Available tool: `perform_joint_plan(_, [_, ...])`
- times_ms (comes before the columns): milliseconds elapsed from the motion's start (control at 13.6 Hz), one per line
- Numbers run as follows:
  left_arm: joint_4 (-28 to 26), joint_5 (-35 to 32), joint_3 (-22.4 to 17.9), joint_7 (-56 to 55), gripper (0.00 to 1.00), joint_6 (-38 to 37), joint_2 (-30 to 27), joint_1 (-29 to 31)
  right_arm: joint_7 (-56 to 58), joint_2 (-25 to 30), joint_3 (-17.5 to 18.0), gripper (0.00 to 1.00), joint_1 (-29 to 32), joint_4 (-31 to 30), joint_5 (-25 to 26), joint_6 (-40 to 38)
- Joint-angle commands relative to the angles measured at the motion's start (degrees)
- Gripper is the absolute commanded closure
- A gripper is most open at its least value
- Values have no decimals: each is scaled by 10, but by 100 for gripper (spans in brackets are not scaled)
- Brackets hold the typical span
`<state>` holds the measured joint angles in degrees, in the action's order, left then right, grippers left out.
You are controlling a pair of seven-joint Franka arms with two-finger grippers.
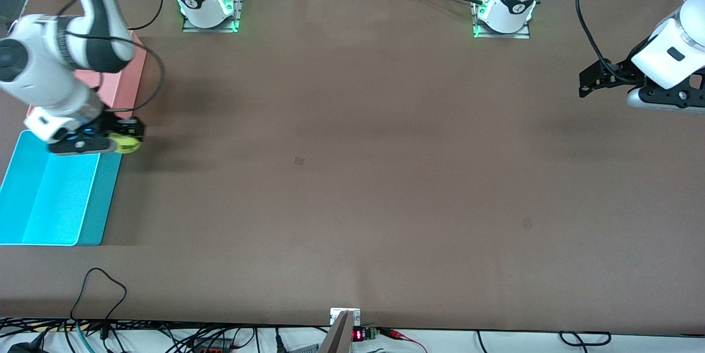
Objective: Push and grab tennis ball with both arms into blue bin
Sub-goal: 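Carry the tennis ball with the right gripper over the cyan bin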
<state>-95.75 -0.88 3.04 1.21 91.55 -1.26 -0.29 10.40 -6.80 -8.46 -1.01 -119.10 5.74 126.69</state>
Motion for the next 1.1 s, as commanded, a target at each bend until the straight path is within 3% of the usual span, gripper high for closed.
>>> perform_joint_plan(0, [14,2,2,2,0,-12,4,2,59,-52,-26,97,28,78,-1,-47])
perform_joint_plan(295, [14,2,3,1,0,-12,4,3,112,-114,-44,97,86,108,-1,-39])
perform_joint_plan(516, [14,2,2,1,0,-12,4,3,160,-186,-43,97,136,170,-5,-38])
perform_joint_plan(810, [14,2,3,2,0,-12,4,3,223,-276,-39,96,176,215,-61,-7])
perform_joint_plan(1031, [14,2,3,1,0,-12,4,2,230,-305,-38,96,184,215,-80,7])
